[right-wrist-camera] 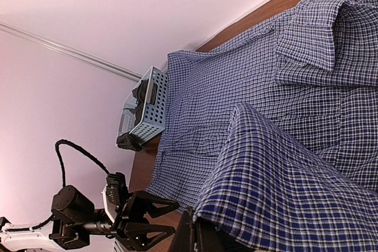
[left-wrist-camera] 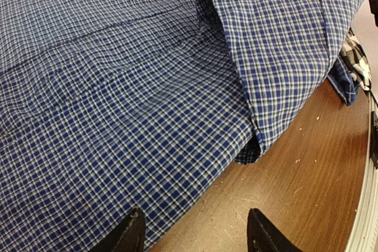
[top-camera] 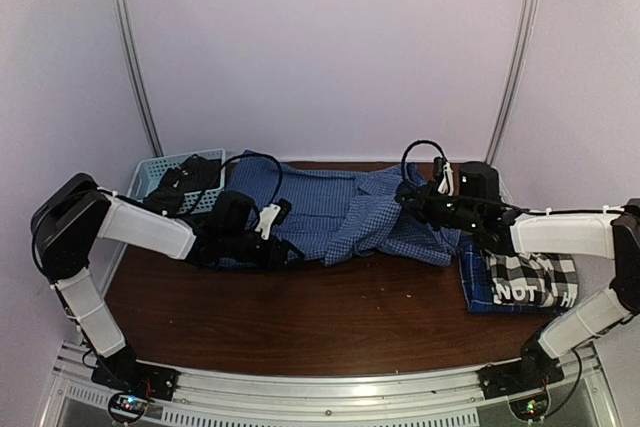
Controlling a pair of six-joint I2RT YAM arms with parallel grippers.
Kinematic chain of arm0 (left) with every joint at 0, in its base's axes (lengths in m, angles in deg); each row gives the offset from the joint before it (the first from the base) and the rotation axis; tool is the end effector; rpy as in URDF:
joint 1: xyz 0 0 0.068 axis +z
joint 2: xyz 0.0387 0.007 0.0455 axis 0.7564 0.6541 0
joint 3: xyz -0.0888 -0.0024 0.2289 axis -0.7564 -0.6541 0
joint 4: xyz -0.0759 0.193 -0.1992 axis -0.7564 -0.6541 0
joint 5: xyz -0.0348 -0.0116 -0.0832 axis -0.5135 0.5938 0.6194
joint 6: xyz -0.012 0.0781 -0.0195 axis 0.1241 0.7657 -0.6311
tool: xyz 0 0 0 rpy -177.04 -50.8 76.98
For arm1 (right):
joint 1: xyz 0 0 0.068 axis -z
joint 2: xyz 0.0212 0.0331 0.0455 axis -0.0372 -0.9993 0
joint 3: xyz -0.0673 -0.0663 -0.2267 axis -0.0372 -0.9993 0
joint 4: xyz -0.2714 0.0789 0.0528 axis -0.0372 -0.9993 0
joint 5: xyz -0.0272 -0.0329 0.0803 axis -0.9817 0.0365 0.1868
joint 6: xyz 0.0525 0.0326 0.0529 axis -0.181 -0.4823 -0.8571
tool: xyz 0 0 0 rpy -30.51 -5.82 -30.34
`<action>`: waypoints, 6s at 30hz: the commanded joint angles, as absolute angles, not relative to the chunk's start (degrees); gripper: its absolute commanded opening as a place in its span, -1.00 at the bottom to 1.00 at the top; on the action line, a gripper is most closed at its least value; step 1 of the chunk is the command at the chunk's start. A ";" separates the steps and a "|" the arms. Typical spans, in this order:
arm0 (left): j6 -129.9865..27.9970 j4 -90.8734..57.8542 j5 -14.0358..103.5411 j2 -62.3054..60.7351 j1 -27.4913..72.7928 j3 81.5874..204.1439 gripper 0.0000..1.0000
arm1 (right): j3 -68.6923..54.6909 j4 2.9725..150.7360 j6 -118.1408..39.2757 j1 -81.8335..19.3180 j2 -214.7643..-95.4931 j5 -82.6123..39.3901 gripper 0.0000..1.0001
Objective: Fold and stack the long sleeve shirts
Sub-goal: Pick up the sleeve from the 1/3-folded shirt, then pass from the right arm to the left, then pass from the left arm to the right, then pass from the right arm to the left
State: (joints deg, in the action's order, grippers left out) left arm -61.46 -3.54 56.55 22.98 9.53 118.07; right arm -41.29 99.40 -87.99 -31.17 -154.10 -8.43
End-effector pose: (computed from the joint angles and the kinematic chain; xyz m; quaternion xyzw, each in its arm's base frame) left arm 0.2818 -0.2647 0.0852 0.2116 0.8579 -0.3600 0.2994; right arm 0.3057 0.1984 0.1817 0.0748 0.7932 0.5016 0.3371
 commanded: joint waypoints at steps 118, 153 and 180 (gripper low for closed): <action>-46.23 -45.96 97.82 43.75 9.16 163.22 -1.00 | -33.51 84.43 -37.83 -39.20 -166.07 -0.07 0.16; -61.39 -4.56 85.37 40.40 10.19 136.56 -0.16 | -32.73 93.27 -61.32 -36.51 -172.94 5.29 -1.00; -68.73 -24.83 92.75 37.76 9.65 160.84 -1.00 | -32.64 79.31 -56.32 -31.15 -160.51 -0.56 0.00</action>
State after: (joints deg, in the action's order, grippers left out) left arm -66.57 -16.24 88.24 38.20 8.57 150.81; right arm -33.90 85.74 -59.14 -32.41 -165.03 3.00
